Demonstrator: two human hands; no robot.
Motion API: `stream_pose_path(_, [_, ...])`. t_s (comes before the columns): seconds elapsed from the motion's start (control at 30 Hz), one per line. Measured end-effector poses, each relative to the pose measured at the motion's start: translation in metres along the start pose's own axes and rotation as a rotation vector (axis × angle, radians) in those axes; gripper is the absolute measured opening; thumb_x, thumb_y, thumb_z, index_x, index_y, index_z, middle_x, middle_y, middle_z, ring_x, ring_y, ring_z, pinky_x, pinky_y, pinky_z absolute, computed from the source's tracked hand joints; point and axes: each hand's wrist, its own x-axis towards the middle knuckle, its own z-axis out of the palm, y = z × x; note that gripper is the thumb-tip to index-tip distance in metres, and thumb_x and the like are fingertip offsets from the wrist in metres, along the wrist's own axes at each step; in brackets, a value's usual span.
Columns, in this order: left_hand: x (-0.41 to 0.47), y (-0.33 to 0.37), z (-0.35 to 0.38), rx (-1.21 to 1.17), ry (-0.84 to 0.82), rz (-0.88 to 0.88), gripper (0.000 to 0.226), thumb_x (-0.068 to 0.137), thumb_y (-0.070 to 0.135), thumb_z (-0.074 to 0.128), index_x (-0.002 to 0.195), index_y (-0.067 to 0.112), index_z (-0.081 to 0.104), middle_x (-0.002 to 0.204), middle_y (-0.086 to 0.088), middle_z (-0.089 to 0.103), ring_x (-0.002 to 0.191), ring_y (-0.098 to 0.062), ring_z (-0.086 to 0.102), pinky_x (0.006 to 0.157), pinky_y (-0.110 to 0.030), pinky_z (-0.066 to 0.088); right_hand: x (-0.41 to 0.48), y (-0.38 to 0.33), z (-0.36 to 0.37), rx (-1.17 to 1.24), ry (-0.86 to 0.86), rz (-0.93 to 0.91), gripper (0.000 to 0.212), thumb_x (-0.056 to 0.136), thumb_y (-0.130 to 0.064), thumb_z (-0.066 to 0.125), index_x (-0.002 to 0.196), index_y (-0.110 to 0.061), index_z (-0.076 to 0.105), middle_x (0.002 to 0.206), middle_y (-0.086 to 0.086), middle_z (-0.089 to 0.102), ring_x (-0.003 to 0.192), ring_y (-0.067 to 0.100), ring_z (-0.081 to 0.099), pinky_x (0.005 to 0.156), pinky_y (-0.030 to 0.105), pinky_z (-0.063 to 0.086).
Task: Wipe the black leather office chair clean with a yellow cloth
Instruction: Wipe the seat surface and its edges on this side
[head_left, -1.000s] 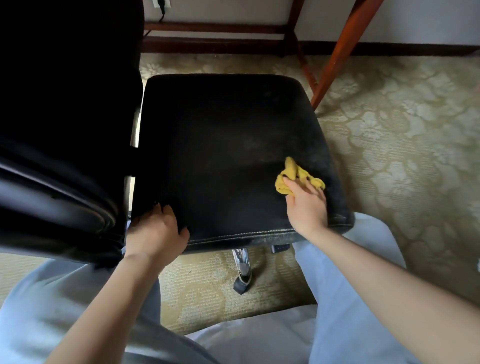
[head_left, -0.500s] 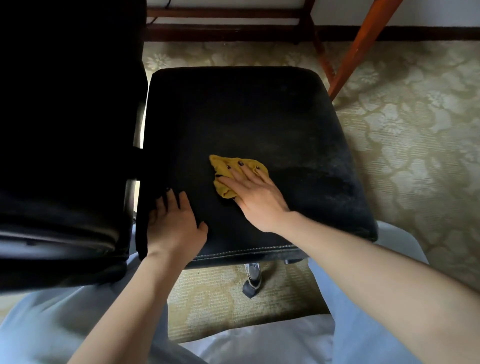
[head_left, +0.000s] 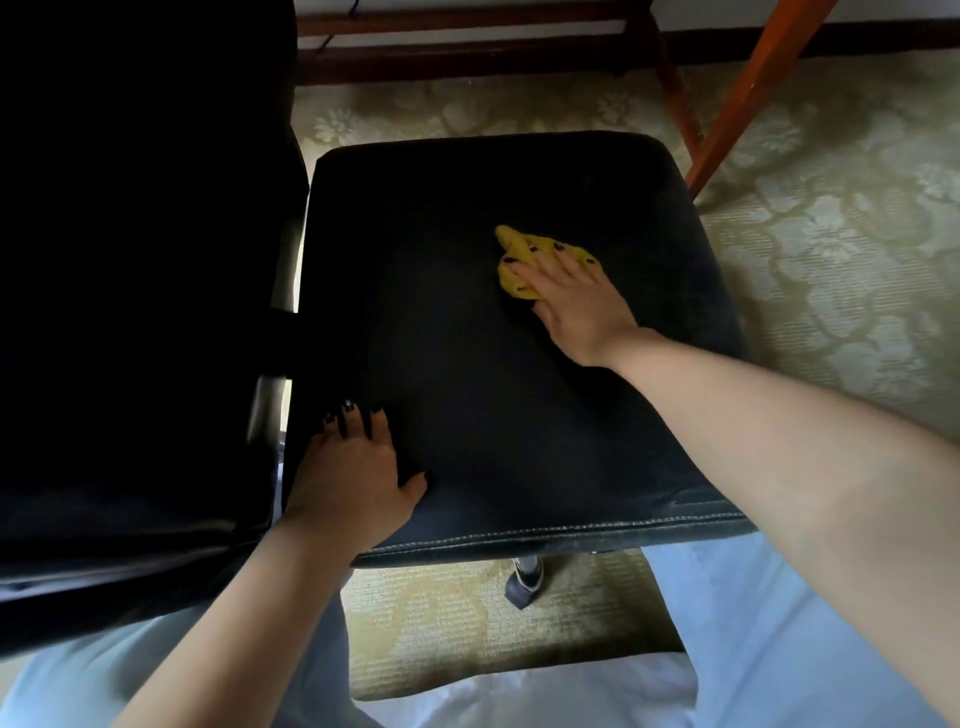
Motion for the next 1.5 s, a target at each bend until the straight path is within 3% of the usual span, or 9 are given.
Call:
stream_pose_path(0.13, [0.001, 0.003, -0.008, -0.006, -0.029, -0.024, 0.082, 0.091, 0.06, 0.036, 0.148, 0.004, 0.017, 0.151, -0.026, 0.021, 0.137, -0.037, 0.029, 0.109, -0.04, 0.03, -0.021, 0.017, 0.002, -0.017, -0.011, 0.069, 0.054, 0.104, -0.032, 0.027, 0.151, -0.034, 0.0, 0.16, -0.005, -0.006, 0.147, 0.018, -0.007, 0.119, 0.039, -0.004])
stream_pose_path(0.3, [0.003, 0.003, -0.014, -0.064, -0.006, -0.021, 0.062, 0.093, 0.047, 0.042, 0.138, 0.005, 0.038, 0.139, -0.02, 0.042, 0.124, -0.033, 0.045, 0.097, -0.035, 0.04, -0.055, 0.01, 0.011, 0.001, -0.029, 0.095, 0.053, 0.103, -0.033, 0.025, 0.151, -0.036, 0.002, 0.16, -0.006, -0.006, 0.147, 0.016, -0.008, 0.118, 0.04, -0.005])
stream_pose_path(0.43, [-0.001, 0.002, -0.011, -0.056, 0.015, -0.017, 0.064, 0.093, 0.045, 0.042, 0.143, 0.006, 0.029, 0.145, -0.021, 0.035, 0.129, -0.034, 0.041, 0.1, -0.036, 0.039, -0.082, -0.008, 0.017, -0.054, -0.073, 0.05, 0.052, 0.103, -0.036, 0.023, 0.151, -0.037, 0.003, 0.16, -0.006, -0.004, 0.147, 0.016, -0.008, 0.118, 0.042, -0.005])
stream_pose_path(0.5, [-0.003, 0.001, -0.01, -0.052, 0.025, -0.015, 0.064, 0.093, 0.04, 0.043, 0.145, 0.007, 0.026, 0.146, -0.02, 0.033, 0.129, -0.034, 0.041, 0.099, -0.036, 0.039, -0.096, -0.022, 0.023, -0.091, -0.097, 0.014, 0.053, 0.098, -0.044, 0.009, 0.15, -0.039, 0.003, 0.16, -0.008, -0.003, 0.147, 0.016, -0.007, 0.117, 0.043, -0.004])
stream_pose_path(0.6, [-0.005, 0.0, -0.013, -0.059, 0.036, -0.012, 0.06, 0.092, 0.034, 0.043, 0.144, 0.009, 0.028, 0.143, -0.017, 0.038, 0.125, -0.033, 0.045, 0.095, -0.034, 0.041, -0.109, -0.051, 0.033, -0.066, -0.134, -0.08, 0.072, 0.08, -0.05, -0.011, 0.15, -0.041, 0.004, 0.16, -0.01, -0.002, 0.147, 0.015, -0.01, 0.116, 0.043, -0.007])
stream_pose_path(0.83, [-0.003, -0.006, -0.016, -0.127, 0.07, 0.016, 0.05, 0.088, 0.026, 0.047, 0.136, 0.014, 0.041, 0.131, -0.012, 0.049, 0.116, -0.033, 0.052, 0.087, -0.03, 0.043, -0.07, -0.096, 0.042, 0.051, -0.092, -0.299, 0.05, 0.101, -0.039, 0.025, 0.15, -0.038, 0.017, 0.159, -0.009, 0.006, 0.147, 0.014, -0.005, 0.116, 0.041, -0.009])
stream_pose_path(1.03, [-0.001, -0.006, -0.014, -0.107, 0.06, 0.02, 0.057, 0.09, 0.029, 0.046, 0.143, 0.013, 0.031, 0.137, -0.013, 0.044, 0.118, -0.032, 0.05, 0.09, -0.031, 0.042, -0.011, -0.098, 0.033, -0.062, -0.032, -0.385, 0.05, 0.103, -0.033, 0.03, 0.151, -0.035, 0.014, 0.16, -0.007, 0.006, 0.147, 0.016, -0.004, 0.115, 0.037, -0.009])
stream_pose_path(1.3, [0.0, -0.005, -0.011, -0.046, 0.027, 0.026, 0.067, 0.092, 0.034, 0.044, 0.15, 0.013, 0.016, 0.151, -0.015, 0.026, 0.133, -0.031, 0.038, 0.1, -0.033, 0.038, 0.043, -0.075, 0.006, -0.086, -0.098, -0.241, 0.053, 0.104, -0.033, 0.025, 0.151, -0.037, 0.002, 0.16, -0.006, -0.005, 0.147, 0.017, -0.006, 0.117, 0.042, -0.004])
stream_pose_path(1.5, [0.0, -0.006, -0.011, -0.054, 0.006, 0.029, 0.07, 0.092, 0.036, 0.044, 0.151, 0.014, 0.013, 0.155, -0.014, 0.018, 0.138, -0.029, 0.03, 0.105, -0.033, 0.034, 0.035, -0.025, -0.006, -0.062, -0.081, -0.068, 0.054, 0.104, -0.034, 0.025, 0.151, -0.036, -0.002, 0.16, -0.005, -0.008, 0.147, 0.018, -0.007, 0.119, 0.042, -0.003])
